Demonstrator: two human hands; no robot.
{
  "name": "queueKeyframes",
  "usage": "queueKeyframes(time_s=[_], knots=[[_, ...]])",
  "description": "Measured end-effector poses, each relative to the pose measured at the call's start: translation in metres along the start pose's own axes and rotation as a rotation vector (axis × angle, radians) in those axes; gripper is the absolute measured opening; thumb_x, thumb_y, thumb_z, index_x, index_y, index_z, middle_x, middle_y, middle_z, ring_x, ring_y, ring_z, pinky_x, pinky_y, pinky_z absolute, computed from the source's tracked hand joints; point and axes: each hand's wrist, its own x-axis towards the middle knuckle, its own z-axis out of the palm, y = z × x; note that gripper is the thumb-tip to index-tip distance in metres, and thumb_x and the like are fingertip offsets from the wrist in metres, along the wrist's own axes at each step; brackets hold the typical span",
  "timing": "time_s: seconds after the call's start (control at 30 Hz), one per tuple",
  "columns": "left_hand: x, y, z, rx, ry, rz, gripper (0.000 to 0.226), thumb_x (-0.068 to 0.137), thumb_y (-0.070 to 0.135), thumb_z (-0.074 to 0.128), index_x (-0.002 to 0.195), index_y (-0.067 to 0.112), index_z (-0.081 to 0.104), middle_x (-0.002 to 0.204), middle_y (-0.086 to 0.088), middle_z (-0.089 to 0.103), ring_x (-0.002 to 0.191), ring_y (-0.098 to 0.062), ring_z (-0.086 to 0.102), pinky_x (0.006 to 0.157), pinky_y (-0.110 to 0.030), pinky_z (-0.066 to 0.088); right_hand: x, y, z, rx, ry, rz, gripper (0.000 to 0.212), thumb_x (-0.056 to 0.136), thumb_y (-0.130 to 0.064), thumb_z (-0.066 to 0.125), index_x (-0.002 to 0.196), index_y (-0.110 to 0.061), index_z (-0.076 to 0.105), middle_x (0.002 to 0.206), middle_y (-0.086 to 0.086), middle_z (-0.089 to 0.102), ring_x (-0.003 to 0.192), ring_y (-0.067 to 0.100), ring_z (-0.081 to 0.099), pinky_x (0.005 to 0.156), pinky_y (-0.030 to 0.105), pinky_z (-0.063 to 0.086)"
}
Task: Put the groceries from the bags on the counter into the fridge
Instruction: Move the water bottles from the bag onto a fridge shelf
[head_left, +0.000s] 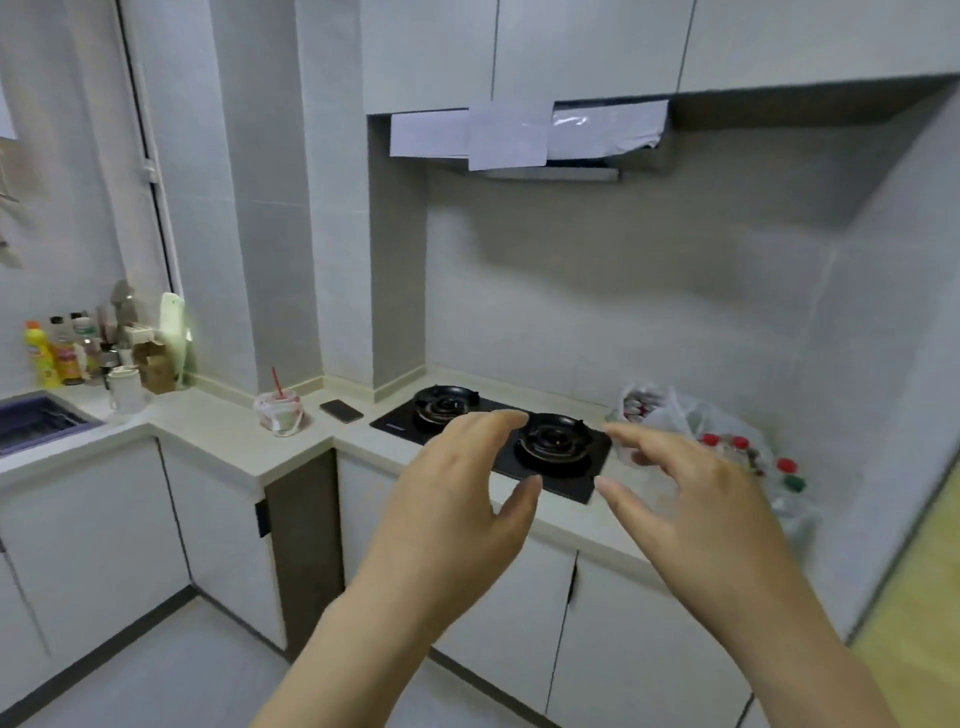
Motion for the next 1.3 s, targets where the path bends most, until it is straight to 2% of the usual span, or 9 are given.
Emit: queueKeyframes(time_s=[0.1,0.17,0.27,0.4,0.53,0.7,0.87,1.03,1.3], knots=[[0.012,0.024,0.037,-0.090,-0.043,0.038,0.048,0.092,0.037,0.055,0.137,0.040,0.038,0.123,0.031,0.039,0.096,0.017,0.029,0.077,0.007,0.027,-0.007,0.036,-0.025,-0.034,0.042,0.071,0.041,0.085,-0.035,0.067,0.125,-0.038,0.059,0.117,-0.025,0.059,0.103,-0.006,0.052,0.084,0.012,0.036],[0.018,0.036,0.060,-0.126,-0.072,0.058,0.047,0.092,0.036,0.055,0.137,0.040,0.039,0.123,0.031,0.039,0.097,0.016,0.029,0.080,0.004,0.029,-0.013,0.058,-0.038,-0.058,0.054,0.127,0.041,0.086,-0.036,0.065,0.126,-0.039,0.058,0.116,-0.027,0.056,0.103,-0.007,0.050,0.084,0.010,0.035],[0.028,0.052,0.091,-0.168,-0.118,0.096,0.047,0.091,0.035,0.056,0.136,0.038,0.041,0.116,0.031,0.039,0.099,0.013,0.033,0.083,-0.002,0.030,-0.020,0.087,-0.051,-0.082,0.072,0.211,0.042,0.086,-0.033,0.067,0.126,-0.038,0.058,0.113,-0.028,0.054,0.097,-0.009,0.050,0.074,-0.002,0.033],[0.045,0.065,0.126,-0.224,-0.164,0.140,0.047,0.090,0.034,0.058,0.135,0.036,0.044,0.120,0.029,0.042,0.103,0.014,0.035,0.092,-0.008,0.030,-0.022,0.116,-0.062,-0.136,0.097,0.280,0.041,0.085,-0.034,0.068,0.125,-0.036,0.059,0.118,-0.025,0.059,0.105,-0.003,0.056,0.085,0.012,0.037],[0.069,0.064,0.160,-0.253,-0.214,0.162,0.045,0.089,0.034,0.060,0.132,0.034,0.048,0.118,0.027,0.047,0.116,0.004,0.046,0.094,-0.013,0.035,-0.014,0.144,-0.063,-0.160,0.112,0.353,0.041,0.085,-0.033,0.067,0.125,-0.038,0.059,0.119,-0.024,0.059,0.109,0.002,0.057,0.087,0.017,0.041],[0.107,0.046,0.200,-0.283,-0.280,0.201,0.046,0.089,0.035,0.060,0.133,0.035,0.047,0.114,0.027,0.045,0.112,0.006,0.045,0.090,-0.009,0.033,0.013,0.178,-0.050,-0.221,0.137,0.424,0.041,0.087,-0.036,0.066,0.127,-0.038,0.057,0.124,-0.020,0.060,0.112,0.001,0.056,0.088,0.017,0.040],[0.158,0.018,0.234,-0.321,-0.317,0.222,0.046,0.089,0.036,0.058,0.134,0.036,0.045,0.128,0.024,0.049,0.116,0.007,0.042,0.092,-0.009,0.032,0.056,0.201,-0.025,-0.266,0.125,0.490,0.042,0.088,-0.036,0.064,0.130,-0.036,0.056,0.126,-0.019,0.059,0.112,-0.001,0.054,0.087,0.013,0.035],[0.201,-0.012,0.268,-0.364,-0.398,0.242,0.045,0.089,0.035,0.059,0.132,0.036,0.046,0.117,0.025,0.046,0.099,0.012,0.036,0.087,-0.006,0.029,0.096,0.225,-0.004,-0.297,0.150,0.572,0.041,0.088,-0.036,0.064,0.129,-0.037,0.056,0.122,-0.017,0.061,0.111,0.002,0.054,0.084,0.014,0.035],[0.253,-0.031,0.333,-0.400,-0.501,0.239,0.045,0.089,0.034,0.060,0.132,0.038,0.046,0.121,0.024,0.049,0.098,0.011,0.040,0.085,-0.006,0.030,0.138,0.278,0.017,-0.308,0.135,0.690,0.042,0.090,-0.036,0.062,0.131,-0.036,0.054,0.123,-0.014,0.061,0.115,0.004,0.054,0.084,0.015,0.034]])
